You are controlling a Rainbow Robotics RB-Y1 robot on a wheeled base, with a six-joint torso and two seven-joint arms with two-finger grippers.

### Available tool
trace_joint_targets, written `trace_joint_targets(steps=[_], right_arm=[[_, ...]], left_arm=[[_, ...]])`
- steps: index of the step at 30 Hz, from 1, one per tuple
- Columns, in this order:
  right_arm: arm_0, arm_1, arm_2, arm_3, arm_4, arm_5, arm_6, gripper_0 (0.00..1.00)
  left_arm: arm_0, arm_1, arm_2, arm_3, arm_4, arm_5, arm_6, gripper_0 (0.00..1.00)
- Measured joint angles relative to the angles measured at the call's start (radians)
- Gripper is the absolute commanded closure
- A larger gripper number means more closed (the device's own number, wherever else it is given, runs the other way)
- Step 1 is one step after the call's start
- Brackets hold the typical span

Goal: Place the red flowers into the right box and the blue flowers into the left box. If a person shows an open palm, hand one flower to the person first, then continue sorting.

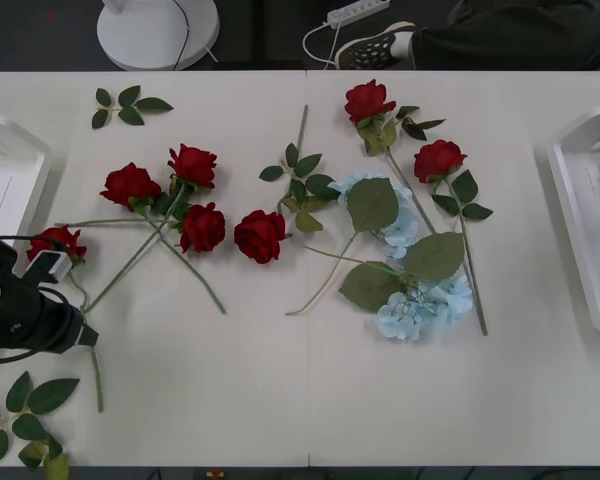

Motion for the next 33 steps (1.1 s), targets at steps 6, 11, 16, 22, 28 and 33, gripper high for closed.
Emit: trace_joint_targets(steps=[6, 11, 16, 22, 28, 33], right_arm=[[0.000, -0.013, -0.031, -0.164, -0.144, 0.168, -0.011, 0.00], [0.000, -0.013, -0.031, -0.271, -0.271, 0.228, -0.181, 0.00], [0.000, -0.011, -0.016, -0.364, -0.328, 0.240, -0.262, 0.00], [0.000, 0.009, 0.058, -0.450, -0.332, 0.180, -0.399, 0.00], [0.000, 0.086, 0.137, -0.455, -0.256, 0.083, -0.419, 0.00], [0.000, 0.150, 0.206, -0.441, -0.192, 0.006, -0.419, 0.00]], left_arm=[[-0.007, -0.074, -0.019, 0.056, -0.070, -0.014, 0.018, 0.00], [-0.020, -0.095, -0.078, 0.103, -0.107, -0.091, 0.070, 0.00], [-0.022, -0.107, -0.093, 0.102, -0.174, -0.109, 0.070, 0.00], [-0.023, -0.118, -0.094, 0.104, -0.206, -0.154, 0.070, 0.62], [-0.033, -0.137, -0.094, 0.107, -0.217, -0.167, 0.070, 1.00], [-0.041, -0.140, -0.094, 0.120, -0.222, -0.200, 0.070, 1.00]])
